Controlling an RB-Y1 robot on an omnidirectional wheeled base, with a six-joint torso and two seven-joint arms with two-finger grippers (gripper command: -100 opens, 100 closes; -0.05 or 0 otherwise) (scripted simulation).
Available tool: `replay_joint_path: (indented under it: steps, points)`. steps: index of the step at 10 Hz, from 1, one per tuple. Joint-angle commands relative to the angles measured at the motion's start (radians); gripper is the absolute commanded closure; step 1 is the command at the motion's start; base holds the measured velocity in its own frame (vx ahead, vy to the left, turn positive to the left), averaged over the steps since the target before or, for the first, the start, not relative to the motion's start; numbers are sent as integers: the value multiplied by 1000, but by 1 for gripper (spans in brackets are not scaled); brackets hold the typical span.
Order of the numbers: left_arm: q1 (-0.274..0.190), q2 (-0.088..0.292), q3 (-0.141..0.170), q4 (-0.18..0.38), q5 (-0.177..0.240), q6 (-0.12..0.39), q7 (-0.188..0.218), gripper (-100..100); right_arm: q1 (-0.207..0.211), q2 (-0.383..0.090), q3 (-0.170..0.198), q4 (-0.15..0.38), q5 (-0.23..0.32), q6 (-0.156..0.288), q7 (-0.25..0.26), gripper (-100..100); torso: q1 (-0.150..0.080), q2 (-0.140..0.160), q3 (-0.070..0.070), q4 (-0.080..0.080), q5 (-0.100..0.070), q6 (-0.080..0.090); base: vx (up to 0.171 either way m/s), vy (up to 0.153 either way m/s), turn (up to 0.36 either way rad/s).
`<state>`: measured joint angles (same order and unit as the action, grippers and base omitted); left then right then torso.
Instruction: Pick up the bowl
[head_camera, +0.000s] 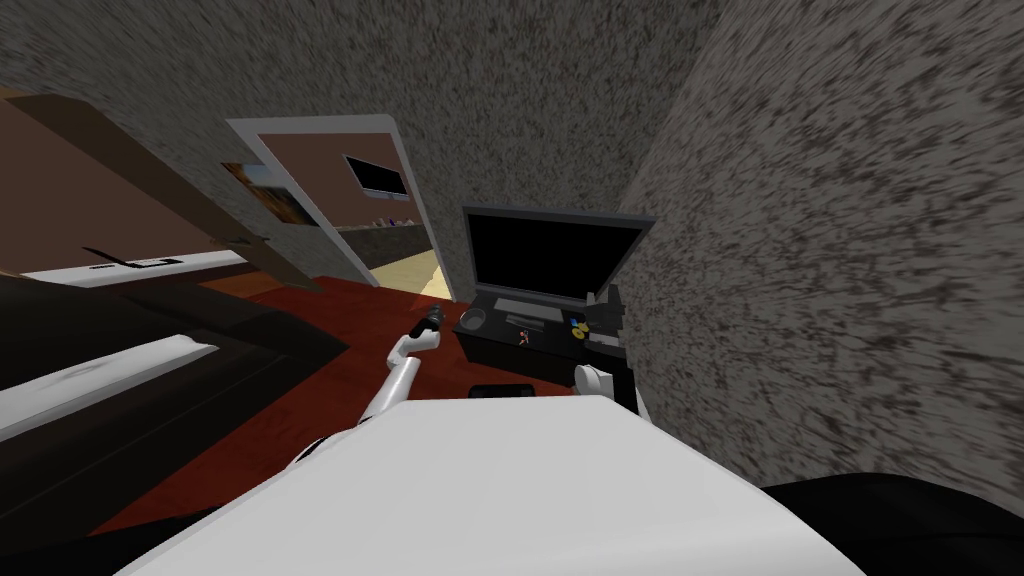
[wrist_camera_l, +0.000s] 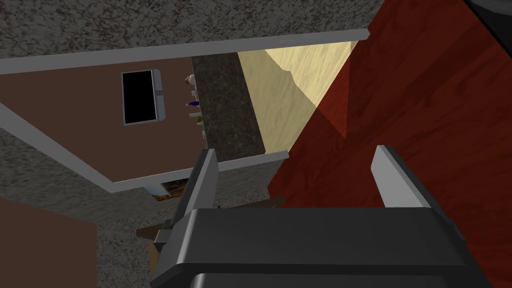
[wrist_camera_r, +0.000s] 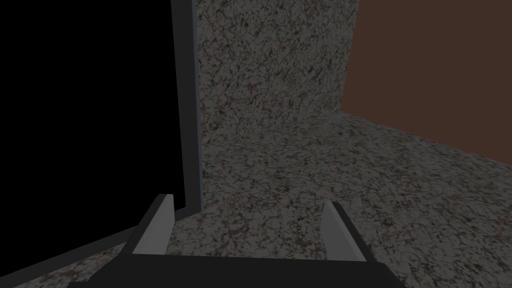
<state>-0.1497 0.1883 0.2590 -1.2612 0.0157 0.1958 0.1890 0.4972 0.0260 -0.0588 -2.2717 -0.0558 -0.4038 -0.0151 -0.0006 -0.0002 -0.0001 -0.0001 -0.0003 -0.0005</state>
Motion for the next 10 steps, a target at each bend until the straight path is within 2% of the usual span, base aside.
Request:
replay_joint_path:
  steps: [1, 2, 3, 4, 6, 7, 8, 9, 10]
  points:
    - [-37, -9, 4, 50, -7, 50, 12, -100, 0, 0, 0, 0, 0, 0, 0, 0, 0, 0, 0, 0, 0, 0, 2, -13, -7]
    - [-37, -9, 4, 79, -7, 53, 12, -100, 0, 0, 0, 0, 0, 0, 0, 0, 0, 0, 0, 0, 0, 0, 2, -12, -8]
    - [-37, -9, 4, 84, -7, 53, 12, -100, 0, 0, 0, 0, 0, 0, 0, 0, 0, 0, 0, 0, 0, 0, 1, -5, 3]
    - [-77, -13, 7, 120, -12, 92, 23, -100, 0, 0, 0, 0, 0, 0, 0, 0, 0, 0, 0, 0, 0, 0, 3, -6, -7]
    - [-77, -13, 7, 148, -12, 92, 23, -100, 0, 0, 0, 0, 0, 0, 0, 0, 0, 0, 0, 0, 0, 0, 3, -7, -5]
    - [-115, -18, 10, 195, -17, 131, 34, -100, 0, 0, 0, 0, 0, 0, 0, 0, 0, 0, 0, 0, 0, 0, 5, -8, -4]
    - [-115, -18, 10, 211, -17, 131, 34, -100, 0, 0, 0, 0, 0, 0, 0, 0, 0, 0, 0, 0, 0, 0, 7, -9, -8]
    - [-152, -23, 11, 246, -22, 167, 45, -100, 0, 0, 0, 0, 0, 0, 0, 0, 0, 0, 0, 0, 0, 0, 7, -11, -4]
    - [-152, -23, 11, 272, -22, 167, 45, -100, 0, 0, 0, 0, 0, 0, 0, 0, 0, 0, 0, 0, 0, 0, 7, -10, -6]
